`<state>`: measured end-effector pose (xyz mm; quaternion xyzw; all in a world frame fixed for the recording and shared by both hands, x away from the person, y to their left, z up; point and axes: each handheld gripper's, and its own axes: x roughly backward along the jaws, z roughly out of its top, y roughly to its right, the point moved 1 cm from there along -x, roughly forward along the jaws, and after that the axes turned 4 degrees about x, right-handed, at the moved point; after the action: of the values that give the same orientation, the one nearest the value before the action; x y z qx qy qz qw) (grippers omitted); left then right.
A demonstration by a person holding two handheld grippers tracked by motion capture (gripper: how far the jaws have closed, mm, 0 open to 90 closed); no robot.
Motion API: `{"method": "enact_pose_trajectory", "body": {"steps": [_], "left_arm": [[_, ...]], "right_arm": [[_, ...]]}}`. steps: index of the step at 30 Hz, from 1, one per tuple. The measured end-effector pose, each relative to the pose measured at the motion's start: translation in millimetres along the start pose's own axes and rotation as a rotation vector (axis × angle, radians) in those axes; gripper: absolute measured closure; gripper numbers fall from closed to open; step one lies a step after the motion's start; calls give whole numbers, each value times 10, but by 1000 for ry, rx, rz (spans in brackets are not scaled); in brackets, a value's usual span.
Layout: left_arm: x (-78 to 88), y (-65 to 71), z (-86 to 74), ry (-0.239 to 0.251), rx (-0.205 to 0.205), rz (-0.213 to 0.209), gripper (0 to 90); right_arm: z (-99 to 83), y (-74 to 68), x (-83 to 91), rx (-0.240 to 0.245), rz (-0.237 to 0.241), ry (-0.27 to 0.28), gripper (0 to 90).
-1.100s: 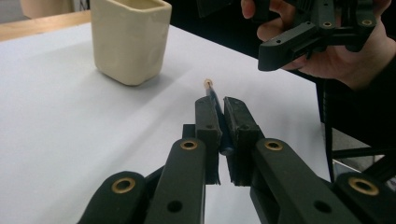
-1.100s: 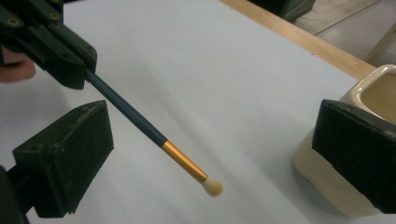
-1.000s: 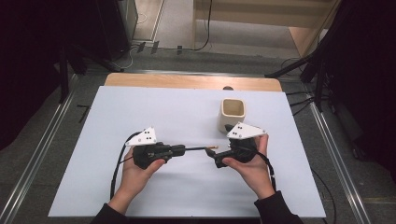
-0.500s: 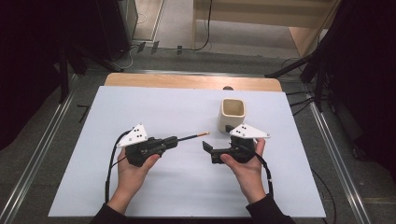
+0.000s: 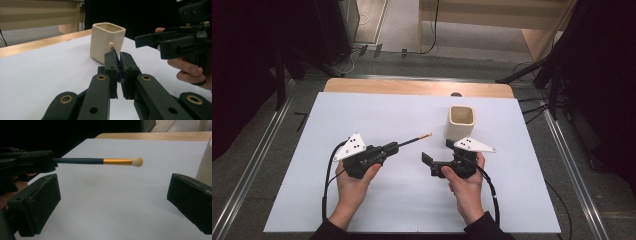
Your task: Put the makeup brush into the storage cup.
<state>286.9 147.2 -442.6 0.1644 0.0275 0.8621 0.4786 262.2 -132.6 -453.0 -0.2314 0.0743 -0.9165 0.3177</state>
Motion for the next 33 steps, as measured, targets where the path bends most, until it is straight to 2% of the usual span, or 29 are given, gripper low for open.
{"method": "enact_pose_trajectory", "body": {"steps": [4,12,17,19,20,21,23,29,33], "left_arm": [[7,20,4,22,6,3,852],[-5,66,3,37,-2,5,852],[1,85,5,57,-2,9,852],[-8,105,0,54,-14,-1,852],[-8,105,0,54,-14,-1,852],[-15,116,-2,54,-19,-3,852],[-31,143,-8,52,-30,-4,852],[-43,163,-21,61,-34,-14,852],[-66,183,-39,65,-35,-26,852]], "right_arm": [[-41,-36,-46,-39,12,9,0],[-61,-88,-79,-61,23,35,30],[-73,-101,-91,-92,35,43,39],[-68,-114,-94,-134,58,45,55],[-68,-114,-94,-134,58,45,55],[-64,-127,-97,-159,73,50,55],[-62,-139,-96,-178,85,56,52],[-60,-160,-85,-210,72,68,55],[-62,-149,-71,-263,66,88,89]]}}
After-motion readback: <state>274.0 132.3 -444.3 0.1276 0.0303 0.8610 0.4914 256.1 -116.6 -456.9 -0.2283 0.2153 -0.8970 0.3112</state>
